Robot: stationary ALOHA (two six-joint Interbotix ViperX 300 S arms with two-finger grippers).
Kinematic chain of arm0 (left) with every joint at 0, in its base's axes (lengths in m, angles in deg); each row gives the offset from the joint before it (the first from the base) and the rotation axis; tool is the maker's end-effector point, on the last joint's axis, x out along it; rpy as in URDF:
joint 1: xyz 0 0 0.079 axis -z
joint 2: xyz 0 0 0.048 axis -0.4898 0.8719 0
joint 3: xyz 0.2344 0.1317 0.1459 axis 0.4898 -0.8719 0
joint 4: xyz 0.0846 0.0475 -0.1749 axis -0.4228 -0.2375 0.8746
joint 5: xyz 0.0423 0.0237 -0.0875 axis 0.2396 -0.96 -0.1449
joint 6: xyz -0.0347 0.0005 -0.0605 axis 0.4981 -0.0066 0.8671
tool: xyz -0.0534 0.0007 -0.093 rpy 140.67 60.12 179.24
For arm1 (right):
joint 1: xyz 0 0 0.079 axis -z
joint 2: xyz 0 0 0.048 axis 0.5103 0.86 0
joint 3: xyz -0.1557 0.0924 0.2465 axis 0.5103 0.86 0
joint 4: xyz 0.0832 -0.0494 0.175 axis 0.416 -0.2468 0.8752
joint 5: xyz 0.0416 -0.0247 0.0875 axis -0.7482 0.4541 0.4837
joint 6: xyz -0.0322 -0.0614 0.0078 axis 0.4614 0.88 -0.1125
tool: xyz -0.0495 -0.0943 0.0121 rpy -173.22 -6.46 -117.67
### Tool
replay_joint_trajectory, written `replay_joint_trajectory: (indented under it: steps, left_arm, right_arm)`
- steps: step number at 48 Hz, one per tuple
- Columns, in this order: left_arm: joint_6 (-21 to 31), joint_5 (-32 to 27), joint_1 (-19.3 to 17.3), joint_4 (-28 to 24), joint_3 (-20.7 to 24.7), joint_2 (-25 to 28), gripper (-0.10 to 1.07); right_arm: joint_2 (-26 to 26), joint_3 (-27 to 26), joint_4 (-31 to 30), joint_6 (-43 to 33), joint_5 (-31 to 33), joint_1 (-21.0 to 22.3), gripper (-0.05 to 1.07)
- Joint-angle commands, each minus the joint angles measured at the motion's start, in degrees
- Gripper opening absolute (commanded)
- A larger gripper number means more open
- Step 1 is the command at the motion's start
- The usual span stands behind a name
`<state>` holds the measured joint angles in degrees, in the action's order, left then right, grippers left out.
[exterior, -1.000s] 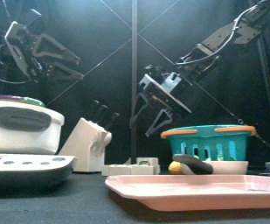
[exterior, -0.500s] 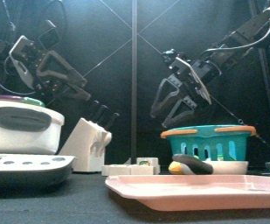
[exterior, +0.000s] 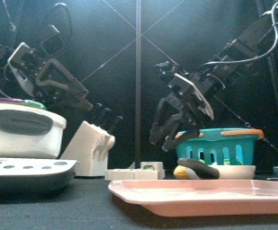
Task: Grab white sushi piece
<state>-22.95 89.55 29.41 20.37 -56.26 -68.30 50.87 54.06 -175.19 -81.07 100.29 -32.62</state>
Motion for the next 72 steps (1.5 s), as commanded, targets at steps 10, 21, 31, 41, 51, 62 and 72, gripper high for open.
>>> replay_joint_trajectory:
  steps: [10,21,31,41,51,62,72]
  left_arm:
    - [0.1,0.5,0.2,0.4,1.4,0.0,0.94]
    - [0.2,0.5,0.2,0.4,1.4,0.0,0.94]
    - [0.1,0.5,0.3,1.3,1.4,0.0,0.94]
    - [0.2,0.5,0.3,1.8,1.4,0.0,0.94]
    - [0.2,0.5,0.4,1.8,1.3,0.0,0.94]
    - [0.2,0.5,0.3,2.2,1.1,0.0,0.94]
    - [0.1,0.6,-0.1,3.3,1.0,-1.1,0.94]
  right_arm:
    - [1.1,-1.8,-0.9,0.1,0.8,1.7,0.93]
    - [3.8,-3.1,-1.2,0.1,0.9,2.8,0.93]
    - [5.2,-3.8,-1.3,0.1,0.8,3.0,0.90]
    - [5.5,-4.2,-1.3,0.1,0.8,3.1,0.87]
    - [5.8,-4.3,-1.3,0.1,0.8,3.3,0.86]
    - [6.4,-4.3,-1.1,0.1,0.6,3.3,0.86]
    - [7.1,-4.6,-1.1,0.1,0.6,3.3,0.86]
